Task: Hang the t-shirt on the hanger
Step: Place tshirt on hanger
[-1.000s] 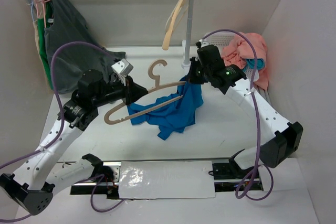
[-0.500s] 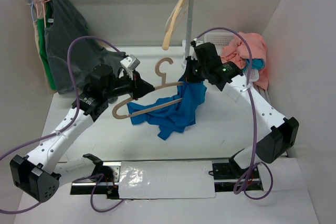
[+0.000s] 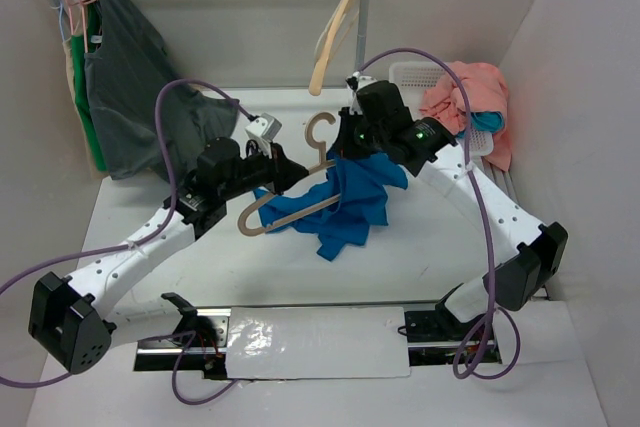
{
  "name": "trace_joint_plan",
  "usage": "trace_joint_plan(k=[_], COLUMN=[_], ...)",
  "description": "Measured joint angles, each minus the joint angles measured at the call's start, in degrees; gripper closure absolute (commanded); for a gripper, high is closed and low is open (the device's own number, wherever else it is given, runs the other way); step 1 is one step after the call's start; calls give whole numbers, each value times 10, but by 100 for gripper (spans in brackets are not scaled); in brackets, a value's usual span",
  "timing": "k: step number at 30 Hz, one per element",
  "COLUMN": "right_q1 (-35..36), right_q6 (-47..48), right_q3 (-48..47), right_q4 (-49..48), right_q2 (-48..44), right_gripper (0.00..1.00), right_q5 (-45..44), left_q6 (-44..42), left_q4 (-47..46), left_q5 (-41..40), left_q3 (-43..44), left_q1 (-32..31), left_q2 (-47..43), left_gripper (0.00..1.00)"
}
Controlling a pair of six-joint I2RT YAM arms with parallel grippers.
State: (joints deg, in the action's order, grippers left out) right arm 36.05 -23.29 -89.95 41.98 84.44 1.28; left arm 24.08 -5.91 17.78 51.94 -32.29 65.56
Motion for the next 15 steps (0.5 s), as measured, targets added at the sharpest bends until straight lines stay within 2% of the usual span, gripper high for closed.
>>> trace_joint_plan(k=[7, 15], right_q1=[21, 23], right_q6=[-9, -14], right_q3=[-23, -35], right_q4=[1, 9], right_q2=[0, -1], right_gripper=[100, 100], right_q5=[-21, -71], left_q6=[-1, -1], left_q4=[5, 142], left_q5=[-40, -76], left_q3=[0, 57], left_q1=[-10, -10], left_q2=[-1, -34], left_gripper=[100, 100])
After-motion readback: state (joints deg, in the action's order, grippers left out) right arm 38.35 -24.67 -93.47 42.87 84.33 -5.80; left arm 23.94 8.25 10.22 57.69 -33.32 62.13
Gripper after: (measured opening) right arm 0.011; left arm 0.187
